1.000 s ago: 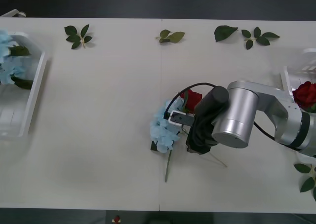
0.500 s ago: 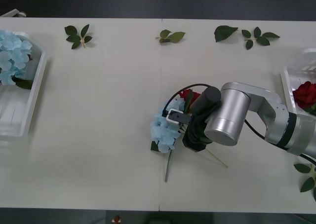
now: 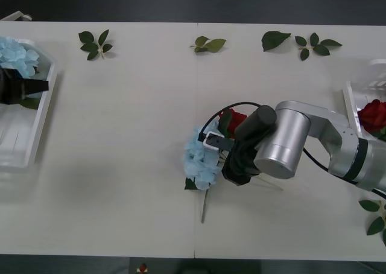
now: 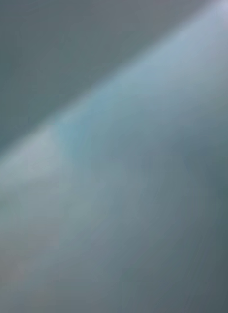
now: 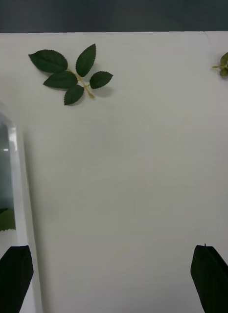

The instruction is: Put the red flowers into the right box and the blue flowers into the left box

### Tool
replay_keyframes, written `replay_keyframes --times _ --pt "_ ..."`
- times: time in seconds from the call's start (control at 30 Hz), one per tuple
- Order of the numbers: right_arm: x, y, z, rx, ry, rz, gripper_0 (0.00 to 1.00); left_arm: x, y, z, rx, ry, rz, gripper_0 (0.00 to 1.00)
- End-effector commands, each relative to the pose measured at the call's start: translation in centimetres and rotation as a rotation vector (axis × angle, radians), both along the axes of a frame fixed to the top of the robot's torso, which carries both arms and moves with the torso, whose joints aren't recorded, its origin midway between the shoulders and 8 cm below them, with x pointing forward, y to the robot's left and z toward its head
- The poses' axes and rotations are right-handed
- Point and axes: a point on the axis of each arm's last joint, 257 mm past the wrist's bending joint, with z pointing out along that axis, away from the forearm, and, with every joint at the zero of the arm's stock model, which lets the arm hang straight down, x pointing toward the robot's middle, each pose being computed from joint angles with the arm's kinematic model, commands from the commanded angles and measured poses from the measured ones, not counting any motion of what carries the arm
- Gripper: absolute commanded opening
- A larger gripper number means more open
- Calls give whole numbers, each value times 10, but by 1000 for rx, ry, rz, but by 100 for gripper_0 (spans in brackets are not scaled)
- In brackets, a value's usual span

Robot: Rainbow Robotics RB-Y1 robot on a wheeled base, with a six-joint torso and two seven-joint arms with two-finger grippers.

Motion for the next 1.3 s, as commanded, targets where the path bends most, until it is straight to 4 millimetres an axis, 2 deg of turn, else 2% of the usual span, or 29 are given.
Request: replay_keyframes --times 0.03,0.07,0.2,0.27,0.37,0.47,0.57,0.67,0.83,0.97,1.13,1.3 --pt "4 -2 64 155 21 -64 0 13 -25 -3 -5 -42 0 94" --pt "2 2 76 197 42 -73 0 13 -29 -7 -6 -40 -2 94" --pt "-6 37 154 461 159 -106 0 11 -50 -31 -47 -18 -14 97" --pt "-7 51 179 549 196 -106 0 8 -57 -40 -59 -12 -27 99" --pt "-3 79 229 696 227 -79 0 0 -73 -51 -83 -32 -78 100" --pt "5 103 264 802 239 -58 0 -12 -96 -52 -150 -52 -159 100" --pt "15 123 285 877 247 -48 0 -30 -127 -43 -252 -84 -266 100" --pt "25 140 298 926 251 -36 0 -51 -155 -31 -351 -118 -378 100" --pt "43 168 309 969 236 18 0 -89 -196 -11 -461 -173 -574 100" --pt "54 187 316 988 225 48 0 -107 -221 1 -510 -236 -678 100" --pt "59 204 322 1024 219 65 0 -112 -252 4 -545 -301 -723 100" --pt "53 213 329 1060 239 78 0 -97 -267 -1 -524 -344 -685 100"
